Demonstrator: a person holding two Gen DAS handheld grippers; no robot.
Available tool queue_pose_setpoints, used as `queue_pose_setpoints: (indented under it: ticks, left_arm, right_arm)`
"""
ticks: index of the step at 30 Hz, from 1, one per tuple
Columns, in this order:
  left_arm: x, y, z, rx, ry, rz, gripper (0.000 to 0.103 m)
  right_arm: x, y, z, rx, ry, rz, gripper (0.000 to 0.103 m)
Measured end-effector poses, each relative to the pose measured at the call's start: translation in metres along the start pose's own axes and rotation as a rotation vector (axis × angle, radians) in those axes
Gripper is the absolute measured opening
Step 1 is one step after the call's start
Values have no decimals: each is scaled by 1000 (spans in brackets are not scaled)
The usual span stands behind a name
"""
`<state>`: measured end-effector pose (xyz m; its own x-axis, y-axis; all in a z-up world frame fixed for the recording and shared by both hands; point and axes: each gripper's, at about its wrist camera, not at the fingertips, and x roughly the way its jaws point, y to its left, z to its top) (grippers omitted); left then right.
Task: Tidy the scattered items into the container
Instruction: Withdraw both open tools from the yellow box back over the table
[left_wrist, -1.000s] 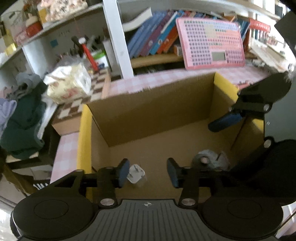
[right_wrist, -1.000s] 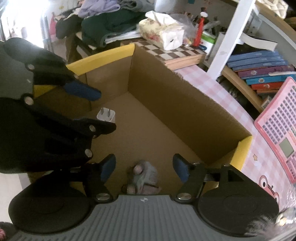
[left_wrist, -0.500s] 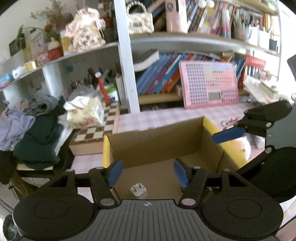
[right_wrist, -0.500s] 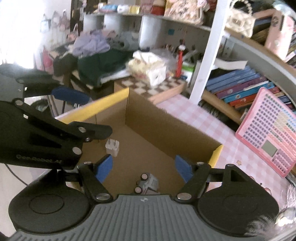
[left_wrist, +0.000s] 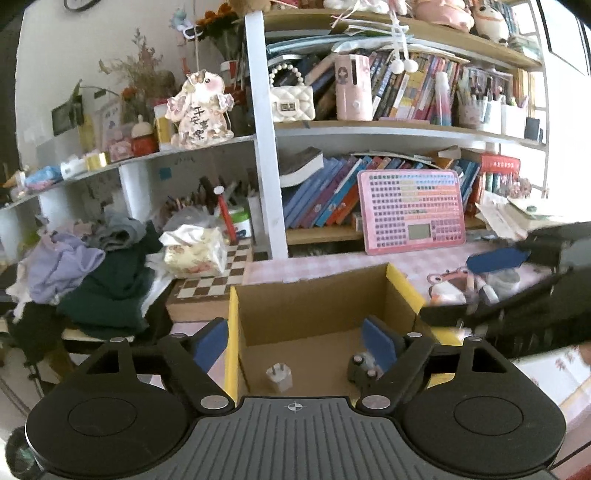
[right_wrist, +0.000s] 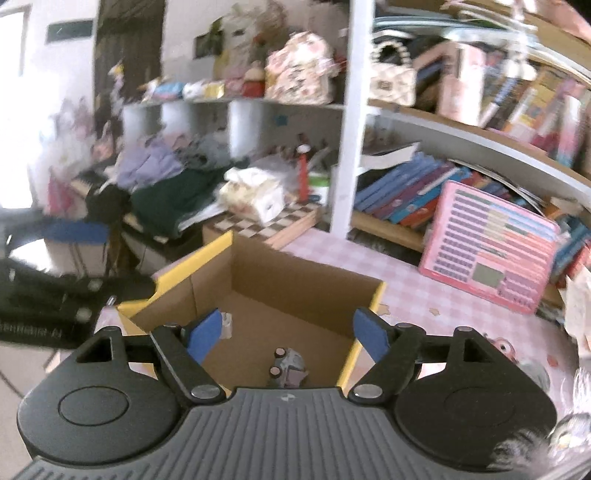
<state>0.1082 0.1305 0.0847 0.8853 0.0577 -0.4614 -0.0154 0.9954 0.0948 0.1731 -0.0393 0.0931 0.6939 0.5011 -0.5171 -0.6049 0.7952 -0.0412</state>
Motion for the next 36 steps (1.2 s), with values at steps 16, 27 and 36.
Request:
queue_pose_setpoints:
  ticks: [16,27,36]
  left_arm:
    - [-33,-30,-47,29,80,-37,83]
    - [-35,-53,-65,88,128,-102,83]
    - [-34,-72,-76,130,170,-153,84]
  right_arm:
    - [-49,0,-64,93,35,-132,83]
    - [-63,12,-104,123,81,-254,86]
    - [-74,11,-125,162,115,-312,87]
